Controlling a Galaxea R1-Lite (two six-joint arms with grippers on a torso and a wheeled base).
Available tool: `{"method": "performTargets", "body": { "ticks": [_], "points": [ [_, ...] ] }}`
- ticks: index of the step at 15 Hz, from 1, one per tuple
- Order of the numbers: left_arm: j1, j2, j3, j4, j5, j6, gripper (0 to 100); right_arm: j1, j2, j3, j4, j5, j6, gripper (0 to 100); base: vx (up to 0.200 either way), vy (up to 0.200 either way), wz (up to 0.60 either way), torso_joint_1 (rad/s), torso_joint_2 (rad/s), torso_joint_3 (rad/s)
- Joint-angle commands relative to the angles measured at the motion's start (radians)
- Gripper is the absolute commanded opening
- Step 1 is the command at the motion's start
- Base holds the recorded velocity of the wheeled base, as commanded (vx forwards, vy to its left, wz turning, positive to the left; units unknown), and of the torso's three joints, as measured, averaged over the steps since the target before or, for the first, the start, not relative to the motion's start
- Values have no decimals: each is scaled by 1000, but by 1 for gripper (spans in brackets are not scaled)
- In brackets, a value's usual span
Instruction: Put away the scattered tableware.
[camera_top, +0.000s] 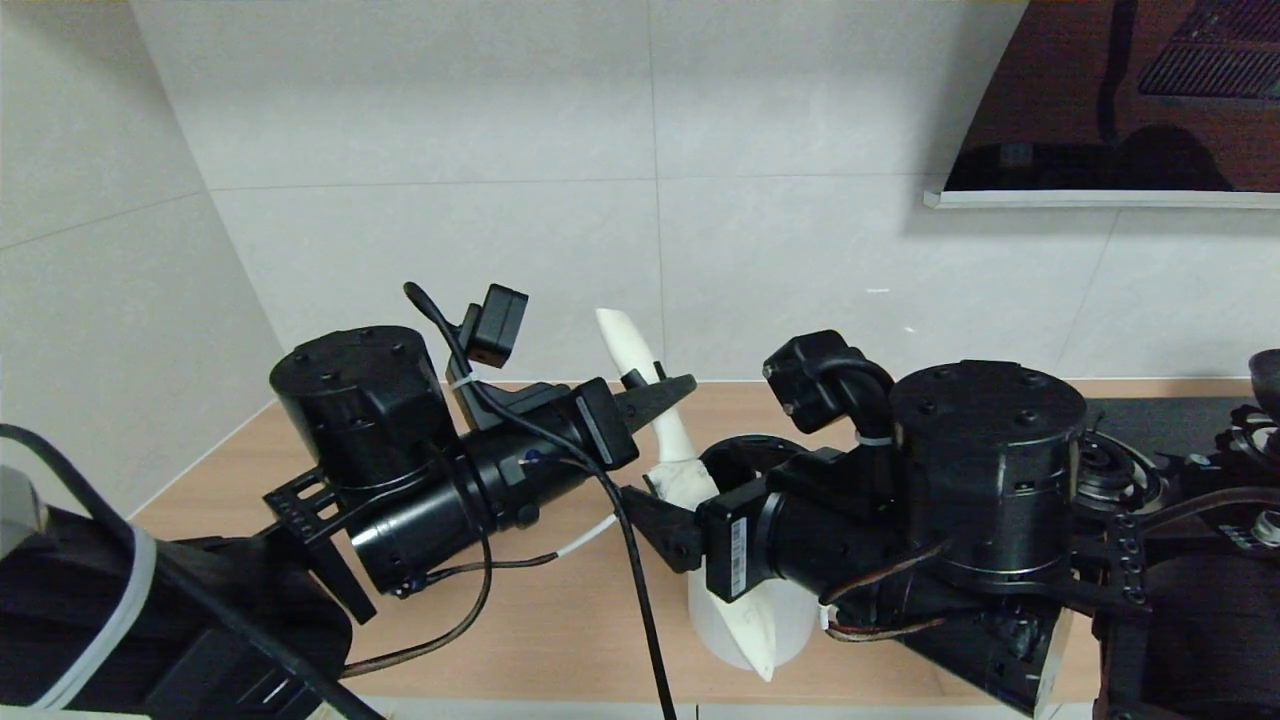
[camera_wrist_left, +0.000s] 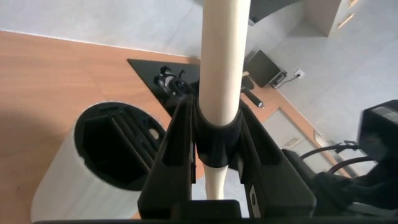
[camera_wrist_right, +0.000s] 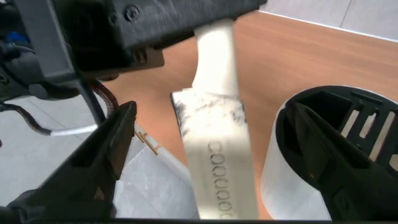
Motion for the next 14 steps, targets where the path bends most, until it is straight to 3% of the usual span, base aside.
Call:
{"method": "performTargets", "body": {
  "ticks": [1,4,6,7,9,10,12,13,14],
  "points": [
    [0,-54,-53,73,38,-1,0,-13,-9,0,-1,-1,1,100,0,0,0,0,0,0],
    [-2,-106,-145,216,149,12,0,-108,-38,-6,1,2,1,100,0,0,0,0,0,0],
    [-18,-136,-217,319,230,50,0,-171,-63,-12,1,5,1,100,0,0,0,0,0,0],
    [-43,-152,-300,434,330,69,0,-225,-92,-9,1,13,-1,100,0,0,0,0,0,0],
    [-101,-146,-406,587,440,111,0,-274,-118,-2,2,13,-2,100,0,0,0,0,0,0],
    [-130,-130,-433,599,478,144,0,-291,-121,3,7,14,-2,100,0,0,0,0,0,0],
    [-183,-95,-450,581,547,259,0,-306,-110,6,7,14,-2,100,0,0,0,0,0,0],
    [-203,-92,-445,584,609,357,0,-306,-104,12,5,13,-2,100,0,0,0,0,0,0],
    [-215,-83,-452,569,642,427,0,-306,-103,22,4,13,-4,100,0,0,0,0,0,0]
  ]
}}
